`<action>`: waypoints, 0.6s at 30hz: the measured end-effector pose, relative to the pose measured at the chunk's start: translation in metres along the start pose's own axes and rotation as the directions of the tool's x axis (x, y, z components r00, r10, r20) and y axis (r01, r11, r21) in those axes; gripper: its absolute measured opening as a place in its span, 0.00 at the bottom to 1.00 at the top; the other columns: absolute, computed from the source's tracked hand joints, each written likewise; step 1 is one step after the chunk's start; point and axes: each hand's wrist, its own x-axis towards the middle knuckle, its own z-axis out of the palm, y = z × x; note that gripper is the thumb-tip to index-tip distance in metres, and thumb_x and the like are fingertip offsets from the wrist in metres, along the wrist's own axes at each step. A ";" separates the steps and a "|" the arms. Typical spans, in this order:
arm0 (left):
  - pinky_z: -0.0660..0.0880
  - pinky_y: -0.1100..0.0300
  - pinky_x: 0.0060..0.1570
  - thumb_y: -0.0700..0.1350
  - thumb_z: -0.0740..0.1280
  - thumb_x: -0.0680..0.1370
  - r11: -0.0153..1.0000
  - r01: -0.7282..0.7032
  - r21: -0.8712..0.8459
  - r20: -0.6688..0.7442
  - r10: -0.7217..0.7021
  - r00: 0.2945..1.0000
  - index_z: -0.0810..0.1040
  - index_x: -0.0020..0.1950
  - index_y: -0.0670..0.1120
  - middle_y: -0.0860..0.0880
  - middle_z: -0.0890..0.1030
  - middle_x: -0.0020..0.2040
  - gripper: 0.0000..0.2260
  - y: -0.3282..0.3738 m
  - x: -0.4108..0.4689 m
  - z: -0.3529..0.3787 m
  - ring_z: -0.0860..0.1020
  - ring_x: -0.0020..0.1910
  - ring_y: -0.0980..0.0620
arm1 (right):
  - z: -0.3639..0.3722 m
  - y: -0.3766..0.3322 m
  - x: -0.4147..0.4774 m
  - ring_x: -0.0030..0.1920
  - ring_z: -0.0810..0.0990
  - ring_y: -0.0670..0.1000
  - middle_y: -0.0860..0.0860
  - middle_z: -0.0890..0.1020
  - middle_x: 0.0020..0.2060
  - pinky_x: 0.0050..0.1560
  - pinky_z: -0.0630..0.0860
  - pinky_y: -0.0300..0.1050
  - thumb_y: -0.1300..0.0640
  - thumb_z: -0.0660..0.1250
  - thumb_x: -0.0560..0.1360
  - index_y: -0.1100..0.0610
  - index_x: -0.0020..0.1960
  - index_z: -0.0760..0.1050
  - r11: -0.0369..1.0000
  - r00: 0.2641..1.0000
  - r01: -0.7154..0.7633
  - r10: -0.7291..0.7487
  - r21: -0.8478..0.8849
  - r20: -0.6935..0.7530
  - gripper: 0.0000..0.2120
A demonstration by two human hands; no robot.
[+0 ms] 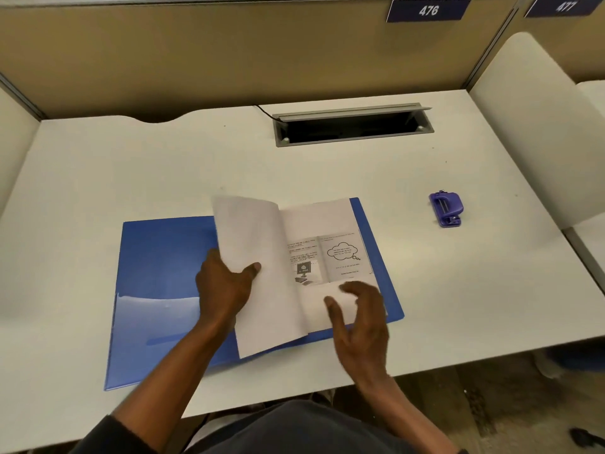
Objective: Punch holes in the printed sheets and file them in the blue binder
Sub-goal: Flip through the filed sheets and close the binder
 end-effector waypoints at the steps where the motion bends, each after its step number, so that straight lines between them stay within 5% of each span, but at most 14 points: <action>1: 0.75 0.55 0.56 0.43 0.81 0.73 0.999 -0.040 0.003 -0.031 0.040 0.999 0.70 0.73 0.45 0.50 0.80 0.61 0.33 -0.004 -0.002 -0.004 0.80 0.60 0.46 | -0.001 0.012 0.008 0.64 0.76 0.51 0.51 0.77 0.63 0.62 0.78 0.54 0.41 0.70 0.79 0.50 0.67 0.72 0.983 0.994 -0.105 0.102 -0.151 -0.029 0.21; 4: 0.70 0.62 0.65 0.39 0.81 0.72 0.967 -0.255 0.011 -0.072 0.255 0.964 0.56 0.85 0.54 0.56 0.73 0.74 0.49 -0.013 -0.005 -0.009 0.75 0.64 0.55 | -0.007 0.047 0.026 0.64 0.74 0.60 0.58 0.76 0.64 0.62 0.72 0.58 0.34 0.69 0.75 0.57 0.71 0.71 0.816 0.951 -0.294 0.303 -0.497 -0.065 0.34; 6: 0.67 0.73 0.64 0.37 0.79 0.73 0.928 -0.367 0.059 -0.075 0.371 0.926 0.66 0.82 0.52 0.57 0.74 0.71 0.41 -0.022 -0.003 -0.008 0.76 0.66 0.56 | -0.009 0.058 0.031 0.63 0.74 0.60 0.59 0.76 0.62 0.60 0.71 0.58 0.32 0.71 0.73 0.57 0.70 0.73 0.747 0.933 -0.319 0.356 -0.583 -0.054 0.36; 8: 0.68 0.80 0.58 0.37 0.78 0.75 0.916 -0.398 0.061 -0.090 0.402 0.911 0.83 0.67 0.48 0.54 0.82 0.62 0.21 -0.027 -0.002 -0.004 0.81 0.63 0.50 | -0.008 0.059 0.035 0.62 0.74 0.60 0.58 0.77 0.61 0.60 0.71 0.57 0.34 0.73 0.72 0.55 0.68 0.74 0.738 0.927 -0.318 0.373 -0.595 -0.032 0.34; 12: 0.70 0.81 0.51 0.37 0.76 0.76 0.931 -0.359 0.065 -0.099 0.364 0.926 0.87 0.51 0.47 0.52 0.87 0.50 0.07 -0.028 -0.007 0.005 0.84 0.51 0.53 | -0.005 0.056 0.048 0.63 0.76 0.61 0.56 0.78 0.60 0.63 0.73 0.58 0.44 0.81 0.69 0.54 0.65 0.73 0.776 0.843 -0.498 0.538 -0.388 -0.006 0.31; 18: 0.70 0.80 0.46 0.40 0.77 0.76 0.950 -0.307 0.057 -0.072 0.311 0.948 0.87 0.48 0.48 0.55 0.86 0.46 0.04 -0.022 -0.008 0.012 0.82 0.48 0.56 | -0.014 0.052 0.055 0.52 0.84 0.58 0.54 0.85 0.51 0.53 0.78 0.47 0.59 0.80 0.73 0.56 0.57 0.78 0.818 0.824 -0.566 0.557 -0.104 -0.105 0.16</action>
